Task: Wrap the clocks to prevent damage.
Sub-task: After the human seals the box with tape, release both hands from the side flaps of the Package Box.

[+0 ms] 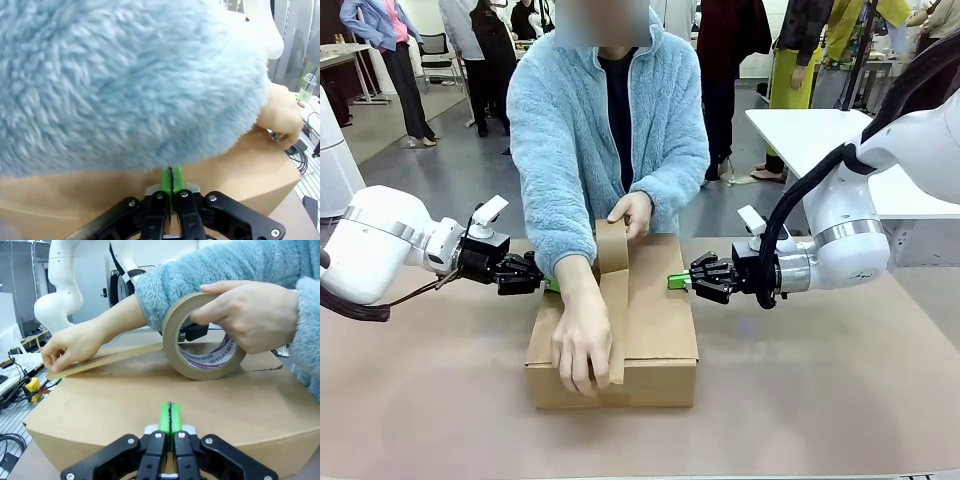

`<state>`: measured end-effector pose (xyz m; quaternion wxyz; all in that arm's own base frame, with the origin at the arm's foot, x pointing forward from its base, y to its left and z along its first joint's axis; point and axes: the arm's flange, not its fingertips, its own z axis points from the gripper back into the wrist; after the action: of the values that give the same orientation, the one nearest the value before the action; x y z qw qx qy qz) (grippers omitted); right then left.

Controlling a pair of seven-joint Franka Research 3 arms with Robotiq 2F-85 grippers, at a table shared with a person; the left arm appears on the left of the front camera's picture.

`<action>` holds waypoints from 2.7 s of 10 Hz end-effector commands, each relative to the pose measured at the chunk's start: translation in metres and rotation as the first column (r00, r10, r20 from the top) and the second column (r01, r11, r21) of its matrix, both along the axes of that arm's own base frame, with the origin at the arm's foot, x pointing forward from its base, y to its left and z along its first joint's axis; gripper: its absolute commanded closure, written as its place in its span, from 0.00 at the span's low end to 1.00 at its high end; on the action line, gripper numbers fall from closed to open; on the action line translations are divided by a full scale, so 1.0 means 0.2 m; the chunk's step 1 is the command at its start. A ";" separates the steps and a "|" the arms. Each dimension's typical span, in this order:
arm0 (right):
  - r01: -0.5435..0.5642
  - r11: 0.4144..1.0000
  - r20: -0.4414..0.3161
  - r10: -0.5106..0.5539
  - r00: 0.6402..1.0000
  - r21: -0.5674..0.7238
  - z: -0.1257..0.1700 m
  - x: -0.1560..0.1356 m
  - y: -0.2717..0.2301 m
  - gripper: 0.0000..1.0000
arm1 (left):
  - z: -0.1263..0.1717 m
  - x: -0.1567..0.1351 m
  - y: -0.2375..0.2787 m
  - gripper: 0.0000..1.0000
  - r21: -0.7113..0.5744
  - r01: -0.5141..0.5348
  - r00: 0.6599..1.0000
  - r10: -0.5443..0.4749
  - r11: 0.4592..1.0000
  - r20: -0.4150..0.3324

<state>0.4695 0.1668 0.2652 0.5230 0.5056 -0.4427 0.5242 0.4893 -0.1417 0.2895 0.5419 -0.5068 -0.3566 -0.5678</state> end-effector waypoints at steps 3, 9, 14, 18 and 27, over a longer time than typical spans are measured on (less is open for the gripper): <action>0.017 1.000 -0.008 -0.017 1.000 -0.001 -0.02 -0.01 0.00 0.99 | -0.02 0.00 0.00 1.00 -0.002 -0.013 1.000 0.013 1.000 -0.005; 0.017 1.000 -0.008 -0.017 1.000 -0.001 -0.02 -0.01 0.00 0.99 | -0.02 0.00 0.00 1.00 -0.002 -0.013 1.000 0.013 1.000 -0.005; 0.017 1.000 -0.008 -0.017 1.000 -0.001 -0.02 -0.01 0.00 0.99 | -0.02 0.00 0.00 1.00 -0.002 -0.013 1.000 0.013 1.000 -0.005; 0.017 1.000 -0.008 -0.017 1.000 -0.001 -0.02 -0.01 0.00 0.99 | -0.02 0.00 0.00 1.00 -0.002 -0.013 1.000 0.013 1.000 -0.005; 0.017 1.000 -0.008 -0.017 1.000 -0.001 -0.02 -0.01 0.00 0.99 | -0.02 0.00 0.00 1.00 -0.002 -0.013 1.000 0.013 1.000 -0.005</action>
<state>0.4695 0.1668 0.2647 0.5234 0.5057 -0.4424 0.5240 0.4894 -0.1412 0.2889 0.5425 -0.5070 -0.3567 -0.5670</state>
